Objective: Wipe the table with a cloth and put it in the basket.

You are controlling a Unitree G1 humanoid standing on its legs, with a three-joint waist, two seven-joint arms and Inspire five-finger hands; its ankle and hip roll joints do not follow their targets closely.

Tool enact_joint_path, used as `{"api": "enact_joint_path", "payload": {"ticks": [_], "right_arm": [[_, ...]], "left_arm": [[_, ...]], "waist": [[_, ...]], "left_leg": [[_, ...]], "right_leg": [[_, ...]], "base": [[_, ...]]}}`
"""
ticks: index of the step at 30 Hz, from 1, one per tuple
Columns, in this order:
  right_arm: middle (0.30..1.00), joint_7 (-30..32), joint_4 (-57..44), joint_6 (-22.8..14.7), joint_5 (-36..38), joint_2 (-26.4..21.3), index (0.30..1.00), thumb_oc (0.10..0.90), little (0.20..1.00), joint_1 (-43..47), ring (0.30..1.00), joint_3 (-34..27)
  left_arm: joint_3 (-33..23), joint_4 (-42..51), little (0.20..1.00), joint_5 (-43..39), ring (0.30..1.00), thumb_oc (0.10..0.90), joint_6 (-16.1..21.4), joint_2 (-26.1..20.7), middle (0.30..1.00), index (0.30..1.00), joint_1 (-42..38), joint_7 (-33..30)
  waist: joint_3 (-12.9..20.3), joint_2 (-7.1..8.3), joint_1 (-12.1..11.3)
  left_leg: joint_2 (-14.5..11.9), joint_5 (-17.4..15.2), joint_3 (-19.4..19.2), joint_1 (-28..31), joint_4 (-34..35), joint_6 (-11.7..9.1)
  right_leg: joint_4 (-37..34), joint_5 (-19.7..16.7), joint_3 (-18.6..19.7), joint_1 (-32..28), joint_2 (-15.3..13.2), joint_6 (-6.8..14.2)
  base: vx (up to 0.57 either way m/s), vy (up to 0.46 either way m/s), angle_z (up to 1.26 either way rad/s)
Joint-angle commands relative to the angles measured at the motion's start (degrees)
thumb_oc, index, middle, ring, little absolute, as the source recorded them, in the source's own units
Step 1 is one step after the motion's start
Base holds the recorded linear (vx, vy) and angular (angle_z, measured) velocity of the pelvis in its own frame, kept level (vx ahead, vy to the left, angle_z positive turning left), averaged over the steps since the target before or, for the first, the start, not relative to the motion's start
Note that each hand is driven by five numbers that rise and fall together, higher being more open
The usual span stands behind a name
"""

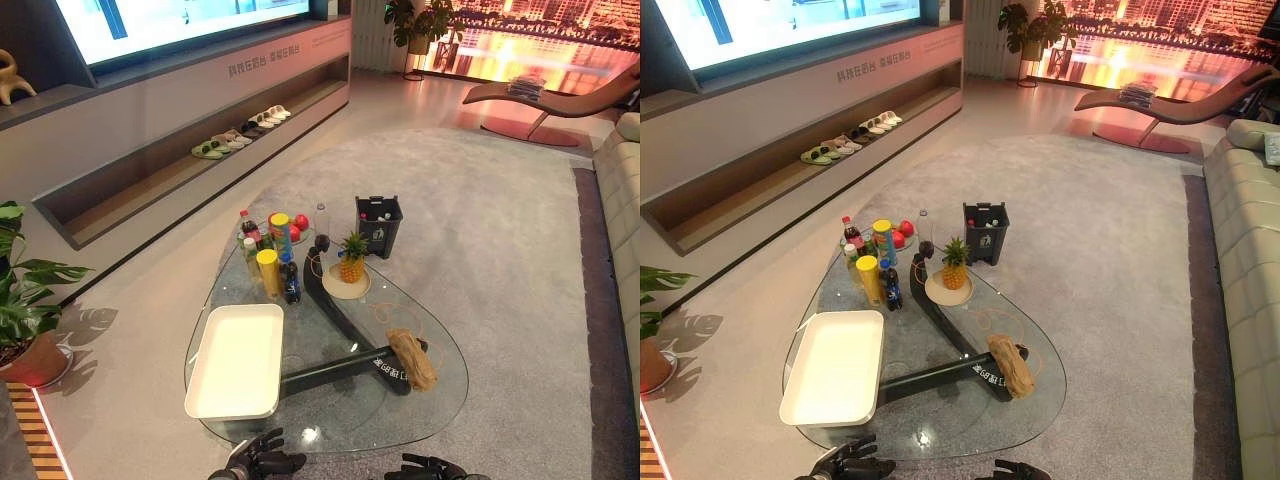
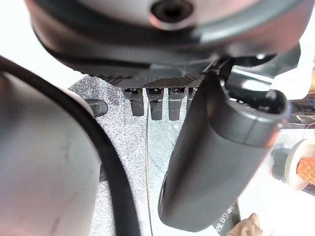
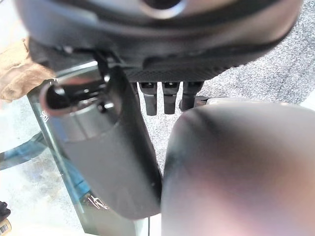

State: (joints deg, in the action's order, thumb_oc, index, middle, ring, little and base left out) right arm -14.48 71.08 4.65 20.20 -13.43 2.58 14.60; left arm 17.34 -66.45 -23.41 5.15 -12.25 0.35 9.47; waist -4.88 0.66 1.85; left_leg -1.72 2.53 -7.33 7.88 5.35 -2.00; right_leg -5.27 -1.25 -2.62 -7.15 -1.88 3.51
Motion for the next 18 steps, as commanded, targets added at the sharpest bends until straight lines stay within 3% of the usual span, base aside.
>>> {"api": "enact_joint_path", "payload": {"ticks": [1,18], "right_arm": [[0.900,-2.6,2.9,1.3,-0.7,0.6,0.900,0.800,0.900,2.6,0.900,2.0],[0.900,-2.6,3.2,1.1,-0.2,0.6,0.900,0.800,0.900,2.6,0.900,2.0]], "left_arm": [[0.9,-3.3,0.900,0.8,0.900,0.800,0.4,1.4,0.900,0.900,-5.4,0.4],[1.1,-3.6,0.900,0.3,0.900,0.800,0.7,1.7,0.900,0.900,-5.3,0.5]], "waist": [[-2.1,0.03,0.0],[-2.2,0.07,0.0]], "left_leg": [[2.4,-6.3,1.2,2.0,-0.4,1.2],[2.1,-6.3,0.8,1.8,-0.4,1.2]], "right_leg": [[0.3,2.1,-3.1,-1.7,-0.7,2.3],[0.3,2.0,-3.1,-1.5,-0.5,2.2]], "base": [[0.00,0.000,0.00],[0.00,0.000,0.00]]}}
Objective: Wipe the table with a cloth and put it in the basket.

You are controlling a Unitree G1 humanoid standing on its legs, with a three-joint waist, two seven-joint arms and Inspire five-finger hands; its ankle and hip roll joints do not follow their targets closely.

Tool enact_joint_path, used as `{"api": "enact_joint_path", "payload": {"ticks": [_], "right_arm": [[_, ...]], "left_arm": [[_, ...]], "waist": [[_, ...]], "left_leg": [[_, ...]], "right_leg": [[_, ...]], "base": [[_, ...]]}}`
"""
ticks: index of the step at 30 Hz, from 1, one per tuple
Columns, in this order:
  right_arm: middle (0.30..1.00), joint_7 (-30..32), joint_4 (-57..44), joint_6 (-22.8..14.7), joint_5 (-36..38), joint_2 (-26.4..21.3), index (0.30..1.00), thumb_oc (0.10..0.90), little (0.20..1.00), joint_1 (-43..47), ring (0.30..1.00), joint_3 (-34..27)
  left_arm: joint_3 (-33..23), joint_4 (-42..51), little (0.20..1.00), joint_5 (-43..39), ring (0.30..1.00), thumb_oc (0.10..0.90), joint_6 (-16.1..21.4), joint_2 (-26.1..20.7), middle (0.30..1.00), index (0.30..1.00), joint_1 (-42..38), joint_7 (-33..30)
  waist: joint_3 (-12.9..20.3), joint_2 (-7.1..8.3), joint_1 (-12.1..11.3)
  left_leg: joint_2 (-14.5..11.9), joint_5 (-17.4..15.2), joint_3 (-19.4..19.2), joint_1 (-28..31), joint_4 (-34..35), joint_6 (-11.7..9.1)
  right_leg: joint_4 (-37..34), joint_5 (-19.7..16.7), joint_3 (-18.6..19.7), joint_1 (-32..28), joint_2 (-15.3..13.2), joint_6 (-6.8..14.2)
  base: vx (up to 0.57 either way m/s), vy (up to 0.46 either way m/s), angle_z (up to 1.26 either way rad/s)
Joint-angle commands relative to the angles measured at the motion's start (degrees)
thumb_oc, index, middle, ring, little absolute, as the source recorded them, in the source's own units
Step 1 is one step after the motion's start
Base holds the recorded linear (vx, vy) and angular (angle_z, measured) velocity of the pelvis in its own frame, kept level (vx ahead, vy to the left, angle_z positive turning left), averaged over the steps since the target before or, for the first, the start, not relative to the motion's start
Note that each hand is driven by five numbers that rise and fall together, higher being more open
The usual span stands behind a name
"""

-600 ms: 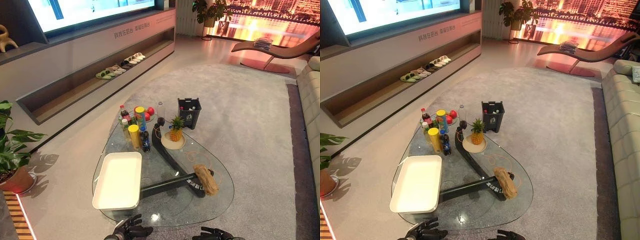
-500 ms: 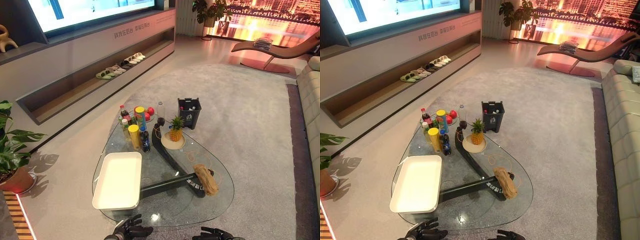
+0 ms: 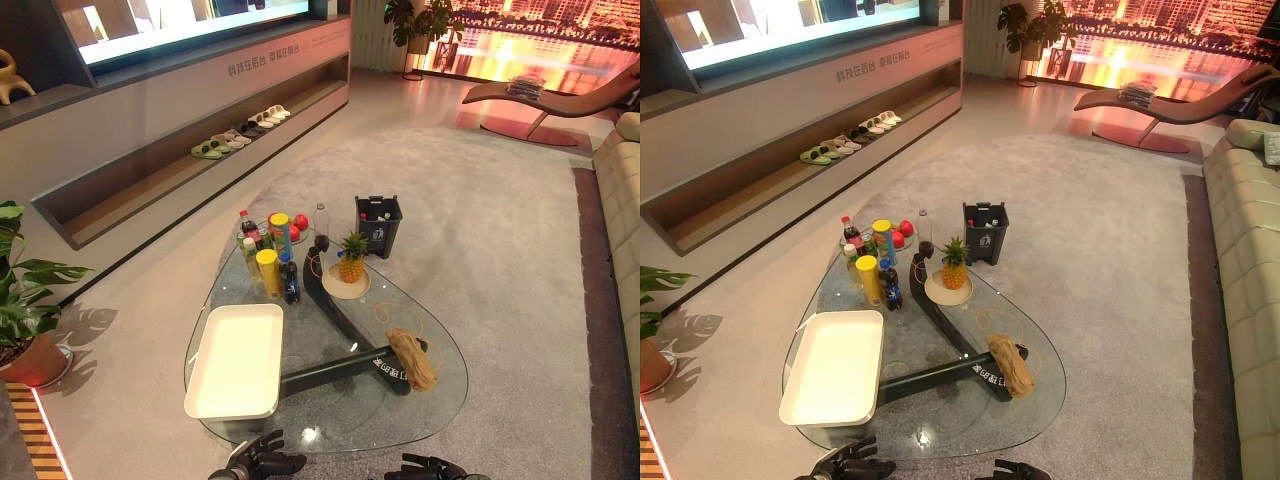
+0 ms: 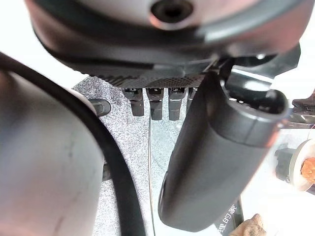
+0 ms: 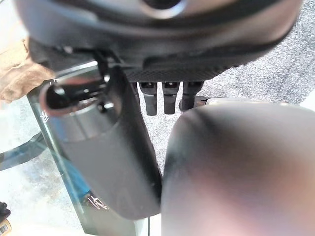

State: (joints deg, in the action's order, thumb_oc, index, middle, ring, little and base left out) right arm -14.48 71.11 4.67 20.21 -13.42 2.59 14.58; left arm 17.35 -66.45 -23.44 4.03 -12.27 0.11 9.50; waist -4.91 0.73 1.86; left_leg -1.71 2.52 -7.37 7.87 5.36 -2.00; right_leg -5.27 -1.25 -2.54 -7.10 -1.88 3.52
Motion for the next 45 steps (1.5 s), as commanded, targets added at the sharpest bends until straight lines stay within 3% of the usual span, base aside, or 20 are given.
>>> {"api": "enact_joint_path", "payload": {"ticks": [1,6,19,20,21,24,26,27,31,33,36,45], "right_arm": [[0.900,-2.5,3.2,1.1,-0.2,0.7,0.900,0.800,0.900,2.6,0.900,2.0],[0.900,-1.8,3.3,0.3,-0.3,0.8,0.900,0.800,0.900,2.6,0.900,2.1],[0.900,0.7,-0.8,-9.2,3.7,-0.9,0.900,0.800,0.900,3.9,0.900,1.6],[0.900,4.1,-3.1,-12.1,1.7,-1.7,0.900,0.800,0.900,4.3,0.900,0.9],[0.900,7.4,-7.9,-11.9,2.4,-2.3,0.900,0.800,0.900,4.6,0.900,1.6],[0.900,14.9,-22.1,-7.7,3.9,-3.7,0.900,0.800,0.900,4.3,0.900,2.8],[0.900,18.8,-28.2,-7.0,3.7,-4.3,0.900,0.800,0.900,3.9,0.900,3.5],[0.900,22.4,-36.0,-4.7,3.4,-5.0,0.900,0.800,0.900,3.4,0.900,4.0],[0.900,29.4,-45.0,-4.8,0.3,-6.3,0.900,0.800,0.900,3.4,0.900,4.1],[0.900,30.8,-46.2,-5.5,-0.4,-6.7,0.900,0.800,0.900,3.7,0.900,4.0],[0.900,38.0,-50.1,-7.7,-3.3,-8.7,0.900,0.800,0.900,6.5,0.900,2.3],[0.900,53.0,-54.2,-4.2,-5.9,-13.2,0.900,0.800,0.900,16.4,0.900,-1.9]], "left_arm": [[1.0,-3.6,0.900,0.3,0.900,0.800,1.8,1.7,0.900,0.900,-5.0,0.5],[1.0,-3.6,0.900,0.9,0.900,0.800,1.9,1.9,0.900,0.900,-4.8,0.6],[0.7,-3.1,0.900,1.7,0.900,0.800,1.1,0.9,0.900,0.900,-4.6,-2.3],[0.4,-2.8,0.900,2.2,0.900,0.800,1.1,0.4,0.900,0.900,-4.1,-2.9],[1.2,-1.8,0.900,2.2,0.900,0.800,0.6,-0.1,0.900,0.900,-3.8,-3.5],[2.4,0.8,0.900,2.2,0.900,0.800,-0.3,-1.2,0.900,0.900,-2.9,-5.3],[2.9,2.0,0.900,1.7,0.900,0.800,-0.4,-1.6,0.900,0.900,-2.5,-6.4],[3.1,3.4,0.900,1.5,0.900,0.800,-0.4,-2.0,0.900,0.900,-2.2,-7.5],[3.7,5.7,0.900,0.6,0.900,0.800,-0.2,-2.9,0.900,0.900,-3.1,-9.3],[3.8,6.0,0.900,0.2,0.900,0.800,0.0,-3.0,0.900,0.900,-3.5,-9.6],[4.3,6.8,0.900,-1.3,0.900,0.800,1.3,-3.1,0.900,0.900,-5.5,-10.3],[4.9,9.2,0.900,-1.5,0.900,0.800,3.8,-3.2,0.900,0.900,-10.8,-11.1]], "waist": [[-2.2,0.00,0.0],[-2.1,-0.06,0.0],[-2.8,0.34,-0.2],[-3.2,0.44,-0.4],[-3.6,0.47,-0.4],[-5.0,0.90,0.0],[-5.8,1.05,0.3],[-7.0,1.10,0.8],[-10.3,0.98,1.9],[-11.3,0.92,2.2],[-15.5,0.81,2.7],[-23.3,-0.32,2.6]], "left_leg": [[2.1,-6.3,0.9,1.8,-0.4,1.2],[2.1,-6.3,0.7,2.0,-0.4,1.2],[1.8,-6.2,0.6,1.8,-0.4,1.1],[1.6,-5.8,0.3,1.5,-0.4,1.0],[1.8,-5.9,0.4,1.1,-0.9,1.3],[1.8,-6.4,-0.1,-0.7,-3.3,1.7],[1.8,-6.5,-0.4,-1.8,-4.2,1.9],[1.7,-6.4,-0.5,-2.9,-4.6,2.1],[1.7,-5.7,-0.4,-5.4,-4.5,2.4],[1.7,-5.5,-0.5,-6.0,-4.4,2.5],[2.0,-5.0,-1.0,-9.9,-5.6,2.5],[3.4,-5.9,-0.4,-21.7,-15.6,1.8]], "right_leg": [[0.3,2.0,-3.1,-1.6,-0.5,2.2],[0.3,2.1,-3.1,-1.7,-0.5,2.2],[0.3,1.8,-2.8,-1.4,-0.5,2.3],[0.4,1.5,-2.5,-0.8,-0.5,2.4],[0.5,1.4,-2.5,-0.4,-0.6,2.4],[1.7,1.5,-1.9,1.1,-0.7,2.1],[2.6,1.6,-1.5,2.1,-0.5,2.0],[3.9,1.9,-1.1,3.6,-0.3,1.8],[6.1,2.2,-0.4,7.3,0.3,1.5],[6.4,2.1,-0.2,8.2,0.4,1.4],[7.9,1.9,0.2,12.3,0.6,1.2],[14.9,2.4,-1.5,22.4,-0.3,0.0]], "base": [[0.00,0.000,0.00],[0.00,0.000,0.00],[0.00,-0.003,0.00],[0.05,-0.057,-0.02],[0.06,-0.068,-0.02],[0.01,-0.048,-0.03],[-0.02,-0.041,-0.18],[-0.05,-0.032,-0.27],[-0.10,-0.013,-0.11],[-0.10,0.009,-0.18],[-0.18,0.025,-0.07],[-0.08,0.024,0.01]]}}
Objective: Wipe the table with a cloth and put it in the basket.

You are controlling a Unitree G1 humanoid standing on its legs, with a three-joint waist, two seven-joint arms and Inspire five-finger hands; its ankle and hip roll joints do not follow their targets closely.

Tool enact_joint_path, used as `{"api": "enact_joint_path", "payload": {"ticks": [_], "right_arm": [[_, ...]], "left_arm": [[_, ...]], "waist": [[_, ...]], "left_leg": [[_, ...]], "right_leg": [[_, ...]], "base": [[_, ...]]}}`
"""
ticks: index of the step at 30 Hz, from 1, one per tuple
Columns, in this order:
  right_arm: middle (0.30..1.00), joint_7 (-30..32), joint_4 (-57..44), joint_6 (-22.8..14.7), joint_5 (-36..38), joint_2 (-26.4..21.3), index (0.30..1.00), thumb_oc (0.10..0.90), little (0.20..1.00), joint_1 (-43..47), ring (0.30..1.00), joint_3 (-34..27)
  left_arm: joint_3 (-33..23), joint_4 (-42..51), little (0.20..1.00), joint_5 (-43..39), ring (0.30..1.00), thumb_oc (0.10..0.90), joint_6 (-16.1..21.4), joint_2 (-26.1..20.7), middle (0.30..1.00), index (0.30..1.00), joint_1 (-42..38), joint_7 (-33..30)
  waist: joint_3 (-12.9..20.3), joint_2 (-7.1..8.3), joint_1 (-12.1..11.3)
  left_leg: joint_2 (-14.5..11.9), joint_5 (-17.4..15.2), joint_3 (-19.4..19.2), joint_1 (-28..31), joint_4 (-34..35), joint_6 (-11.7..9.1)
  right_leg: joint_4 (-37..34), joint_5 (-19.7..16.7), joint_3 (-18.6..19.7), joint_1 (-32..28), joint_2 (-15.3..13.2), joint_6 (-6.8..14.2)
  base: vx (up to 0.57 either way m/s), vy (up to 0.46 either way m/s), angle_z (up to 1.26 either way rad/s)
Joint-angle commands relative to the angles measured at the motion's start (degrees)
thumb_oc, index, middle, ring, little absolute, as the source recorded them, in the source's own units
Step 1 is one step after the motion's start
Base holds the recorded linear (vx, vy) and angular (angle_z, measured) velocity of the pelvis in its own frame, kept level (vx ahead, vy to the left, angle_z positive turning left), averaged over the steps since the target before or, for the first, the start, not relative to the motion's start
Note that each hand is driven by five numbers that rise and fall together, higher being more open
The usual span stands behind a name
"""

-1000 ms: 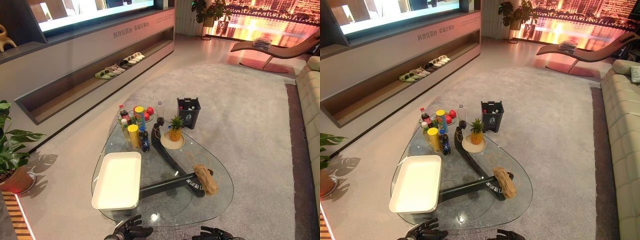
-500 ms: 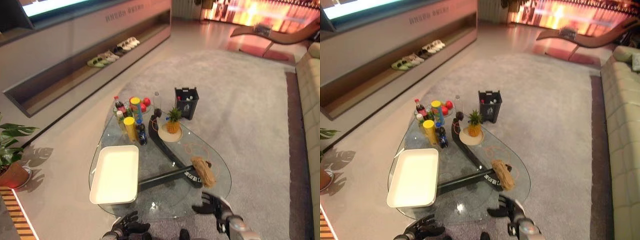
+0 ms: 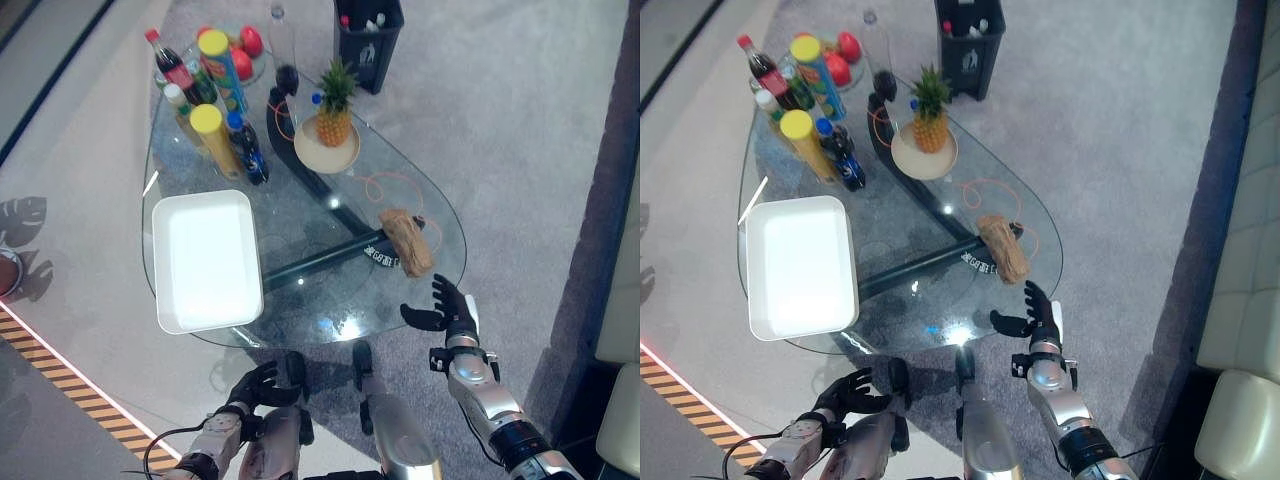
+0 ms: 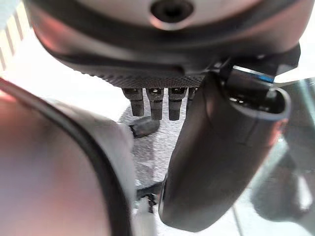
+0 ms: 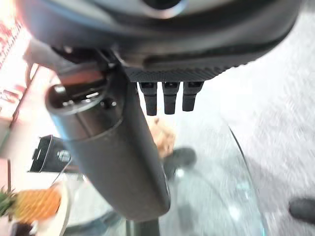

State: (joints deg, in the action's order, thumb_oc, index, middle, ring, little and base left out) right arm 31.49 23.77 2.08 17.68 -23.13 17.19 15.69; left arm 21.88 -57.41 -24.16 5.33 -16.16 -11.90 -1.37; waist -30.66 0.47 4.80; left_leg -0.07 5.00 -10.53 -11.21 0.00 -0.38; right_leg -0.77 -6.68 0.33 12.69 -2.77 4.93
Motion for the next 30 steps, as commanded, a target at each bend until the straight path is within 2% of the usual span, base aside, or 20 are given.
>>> {"api": "enact_joint_path", "payload": {"ticks": [1,5,13,23,30], "right_arm": [[0.900,7.7,-6.9,-1.2,-3.4,-3.6,0.900,0.800,0.900,2.3,0.900,-3.1],[0.900,15.0,-7.2,2.2,-4.4,-4.4,0.900,0.800,0.900,9.2,0.900,-2.6],[0.900,20.6,-10.4,2.6,-6.1,-5.8,0.900,0.800,0.900,14.0,0.900,-2.4],[0.900,22.1,-13.8,4.1,-4.4,-7.1,0.900,0.800,0.900,16.4,0.900,-1.8],[0.900,24.1,-15.8,4.3,-5.0,-6.6,0.900,0.800,0.900,16.6,0.900,-1.5]], "left_arm": [[0.5,0.3,0.900,-0.8,0.900,0.800,2.5,0.7,0.900,0.900,1.0,-0.1],[2.1,1.0,0.900,-2.3,0.900,0.800,4.1,1.1,0.900,0.900,-1.4,-1.2],[2.8,3.5,0.900,-3.3,0.900,0.800,4.9,2.5,0.900,0.900,-3.1,-3.2],[3.3,5.9,0.900,-4.1,0.900,0.800,5.7,2.4,0.900,0.900,-2.7,-5.4],[3.5,8.0,0.900,-4.6,0.900,0.800,4.8,2.7,0.900,0.900,-3.0,-6.1]], "waist": [[2.2,-0.18,-0.4],[0.9,-1.28,-0.4],[0.9,-2.62,-0.5],[0.9,-3.60,-0.9],[0.9,-4.04,-1.1]], "left_leg": [[1.9,-8.5,2.9,-3.1,-10.5,0.1],[2.8,-8.7,3.0,-8.0,-12.2,0.0],[3.5,-8.4,2.9,-16.8,-16.0,-0.3],[4.0,-8.0,2.7,-24.2,-17.9,-0.3],[4.1,-7.7,2.8,-28.7,-19.5,-0.1]], "right_leg": [[10.6,7.8,-4.4,3.0,0.6,-1.4],[11.0,7.4,-4.0,7.6,0.7,-1.9],[14.3,7.2,-3.5,16.5,0.6,-2.3],[16.9,6.8,-3.5,24.7,0.4,-2.2],[18.6,6.4,-3.3,29.3,0.6,-2.1]], "base": [[-0.05,0.036,0.01],[-0.05,0.066,0.00],[0.00,0.059,0.01],[0.03,0.034,0.04],[0.05,0.031,0.03]]}}
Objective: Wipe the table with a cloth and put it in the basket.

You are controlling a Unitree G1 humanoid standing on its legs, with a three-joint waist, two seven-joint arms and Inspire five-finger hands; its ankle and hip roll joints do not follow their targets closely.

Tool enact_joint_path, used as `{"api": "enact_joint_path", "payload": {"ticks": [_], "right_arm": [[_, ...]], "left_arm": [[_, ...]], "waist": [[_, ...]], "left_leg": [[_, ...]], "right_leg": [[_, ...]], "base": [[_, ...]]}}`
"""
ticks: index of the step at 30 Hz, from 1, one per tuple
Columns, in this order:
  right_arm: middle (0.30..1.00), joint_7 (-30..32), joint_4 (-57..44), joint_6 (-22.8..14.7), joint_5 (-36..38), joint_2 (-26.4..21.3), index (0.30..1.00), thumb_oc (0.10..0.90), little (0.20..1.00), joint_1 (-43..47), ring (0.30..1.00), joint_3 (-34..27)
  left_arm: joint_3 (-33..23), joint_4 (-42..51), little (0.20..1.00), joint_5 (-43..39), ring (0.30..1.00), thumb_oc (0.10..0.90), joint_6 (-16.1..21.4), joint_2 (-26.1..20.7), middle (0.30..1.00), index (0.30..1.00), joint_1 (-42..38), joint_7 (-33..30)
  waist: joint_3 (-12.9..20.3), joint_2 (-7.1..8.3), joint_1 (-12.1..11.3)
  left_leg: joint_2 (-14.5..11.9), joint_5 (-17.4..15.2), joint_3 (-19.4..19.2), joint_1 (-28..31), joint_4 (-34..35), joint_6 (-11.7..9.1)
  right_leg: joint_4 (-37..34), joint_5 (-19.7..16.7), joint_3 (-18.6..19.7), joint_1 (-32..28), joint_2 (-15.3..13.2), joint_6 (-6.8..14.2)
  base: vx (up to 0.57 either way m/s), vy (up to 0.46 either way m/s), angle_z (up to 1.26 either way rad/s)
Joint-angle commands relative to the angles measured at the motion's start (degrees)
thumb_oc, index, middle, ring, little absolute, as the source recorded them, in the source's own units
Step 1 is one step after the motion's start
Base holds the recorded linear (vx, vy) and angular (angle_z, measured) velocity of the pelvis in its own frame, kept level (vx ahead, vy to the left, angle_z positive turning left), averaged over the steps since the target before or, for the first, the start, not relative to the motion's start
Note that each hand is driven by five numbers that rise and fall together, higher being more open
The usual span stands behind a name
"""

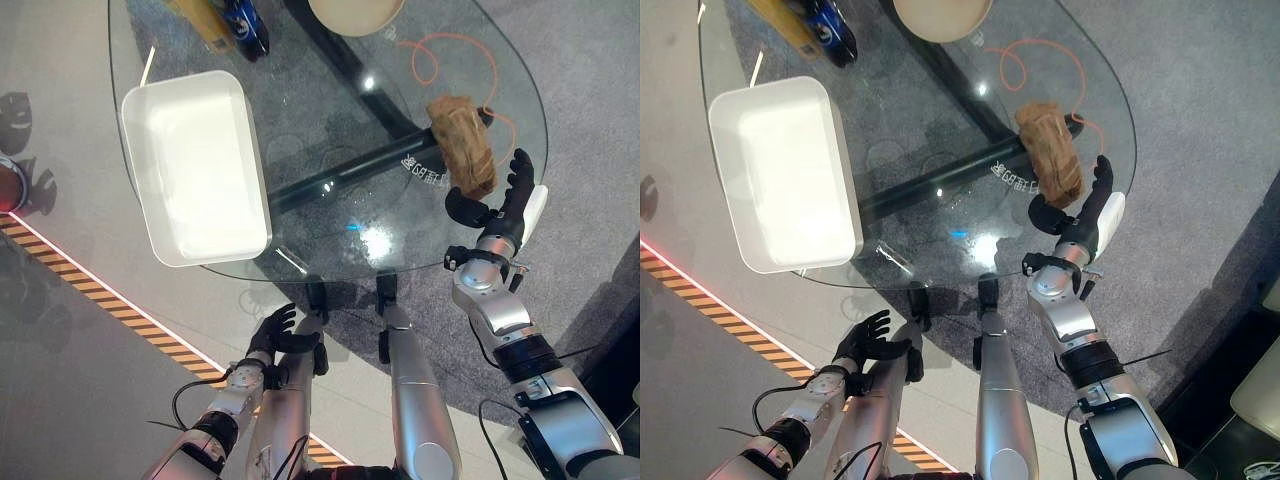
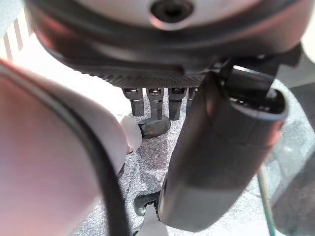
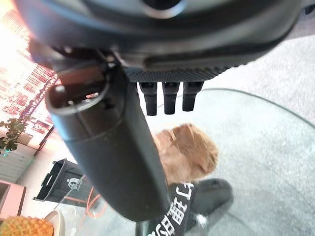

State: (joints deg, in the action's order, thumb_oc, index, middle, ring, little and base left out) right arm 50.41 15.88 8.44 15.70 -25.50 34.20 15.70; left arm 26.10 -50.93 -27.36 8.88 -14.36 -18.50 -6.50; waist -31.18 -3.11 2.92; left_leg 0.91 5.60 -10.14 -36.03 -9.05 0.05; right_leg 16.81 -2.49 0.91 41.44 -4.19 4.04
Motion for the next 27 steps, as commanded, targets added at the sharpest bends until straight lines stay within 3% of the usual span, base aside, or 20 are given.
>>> {"api": "enact_joint_path", "payload": {"ticks": [1,13,27], "right_arm": [[0.900,6.2,-7.7,-2.2,-3.0,-4.6,0.900,0.800,0.900,0.2,0.900,-1.7],[0.900,9.3,-4.7,1.5,0.0,-8.4,0.900,0.800,0.900,6.6,0.900,-3.0],[0.900,8.1,-2.8,2.3,2.3,-11.7,0.900,0.800,0.900,13.5,0.900,-2.1]], "left_arm": [[-0.6,2.0,0.900,-1.5,0.900,0.800,1.4,0.8,0.900,0.900,3.6,-1.1],[-0.1,3.9,0.900,-2.1,0.900,0.800,0.1,-0.2,0.900,0.900,2.9,-1.2],[0.8,6.3,0.900,-4.9,0.900,0.800,-1.9,-0.9,0.900,0.900,3.0,-1.6]], "waist": [[1.4,-0.56,0.7],[1.4,-1.79,-0.5],[1.4,-3.01,-1.7]], "left_leg": [[3.1,-8.3,2.6,-5.1,-11.1,-0.5],[3.3,-8.3,3.7,-10.3,-13.6,-0.2],[3.4,-8.9,4.4,-15.5,-16.9,0.1]], "right_leg": [[1.5,2.2,-3.9,1.7,1.9,-1.1],[4.5,1.8,-3.9,7.5,1.6,-0.6],[7.8,2.2,-4.0,13.0,1.4,-0.5]], "base": [[0.06,0.021,0.01],[0.04,0.014,0.03],[0.01,0.012,0.03]]}}
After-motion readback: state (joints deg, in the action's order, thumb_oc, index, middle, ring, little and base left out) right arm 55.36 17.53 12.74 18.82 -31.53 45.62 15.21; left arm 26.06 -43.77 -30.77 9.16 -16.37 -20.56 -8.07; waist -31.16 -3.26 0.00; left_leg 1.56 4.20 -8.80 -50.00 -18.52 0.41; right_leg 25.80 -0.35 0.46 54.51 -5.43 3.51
